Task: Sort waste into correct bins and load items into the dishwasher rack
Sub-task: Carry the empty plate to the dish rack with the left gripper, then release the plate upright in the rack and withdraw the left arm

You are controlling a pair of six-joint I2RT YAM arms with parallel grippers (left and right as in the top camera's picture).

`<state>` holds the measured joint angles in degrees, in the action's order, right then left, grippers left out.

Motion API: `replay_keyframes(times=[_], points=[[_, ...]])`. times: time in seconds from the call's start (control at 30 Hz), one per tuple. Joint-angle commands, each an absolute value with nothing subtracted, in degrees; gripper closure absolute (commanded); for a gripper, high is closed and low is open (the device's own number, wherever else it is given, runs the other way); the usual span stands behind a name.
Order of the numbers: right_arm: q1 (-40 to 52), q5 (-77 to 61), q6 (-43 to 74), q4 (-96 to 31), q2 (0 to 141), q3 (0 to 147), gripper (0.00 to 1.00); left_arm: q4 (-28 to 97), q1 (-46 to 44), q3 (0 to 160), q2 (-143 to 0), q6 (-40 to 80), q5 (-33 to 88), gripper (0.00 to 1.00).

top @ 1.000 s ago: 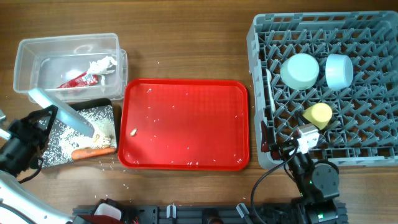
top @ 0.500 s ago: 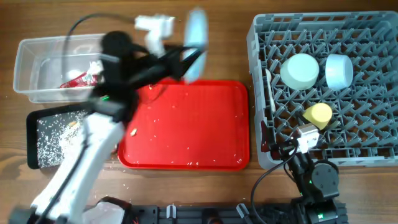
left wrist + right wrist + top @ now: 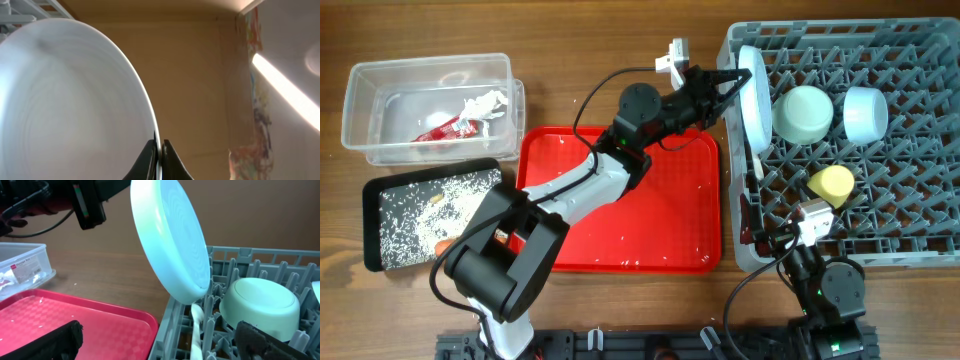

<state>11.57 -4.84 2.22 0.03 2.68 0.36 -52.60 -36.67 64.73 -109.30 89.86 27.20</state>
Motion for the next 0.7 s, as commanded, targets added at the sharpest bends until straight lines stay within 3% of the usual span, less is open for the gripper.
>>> replay_keyframes(times=[0.0,0.1,0.13,0.17,0.23,0.3,0.47,0.53,0.67], points=[[11.7,-4.7,1.5,0.2,2.4,0.3,0.0,-45.5,-36.5,64.9,-109.0,91.4,23.6,0.94],[11.7,-4.7,1.5,0.2,2.4,0.3,0.0,-41.5,-36.4,64.9,-109.0,80.6,22.5,0.89],[11.7,-4.7,1.5,0.2,2.4,0.3,0.0,-41.2,-36.2,64.9,-109.0,76.8,22.4,0.72],[11.7,-4.7,1.5,0.2,2.4,0.3,0.0,-40.7,-35.8,64.9,-108.7,75.0,22.9,0.29],[11.7,-4.7,1.5,0.2,2.4,0.3,0.0,-36.8,-34.2,65.0,-106.9,72.1,24.1,0.01],[11.7,-4.7,1.5,0.2,2.4,0.3,0.0,-29.9,-32.2,65.1,-103.4,66.8,24.1,0.01],[11.7,-4.7,1.5,0.2,2.4,0.3,0.0,8.3,-23.5,70.9,-87.3,44.7,23.7,0.01],[11.7,-4.6,1.5,0.2,2.4,0.3,0.0,22.6,-20.8,72.9,-80.8,32.7,19.7,0.01],[11.7,-4.7,1.5,0.2,2.4,0.3,0.0,40.6,-19.1,74.0,-67.9,23.1,10.1,0.0]])
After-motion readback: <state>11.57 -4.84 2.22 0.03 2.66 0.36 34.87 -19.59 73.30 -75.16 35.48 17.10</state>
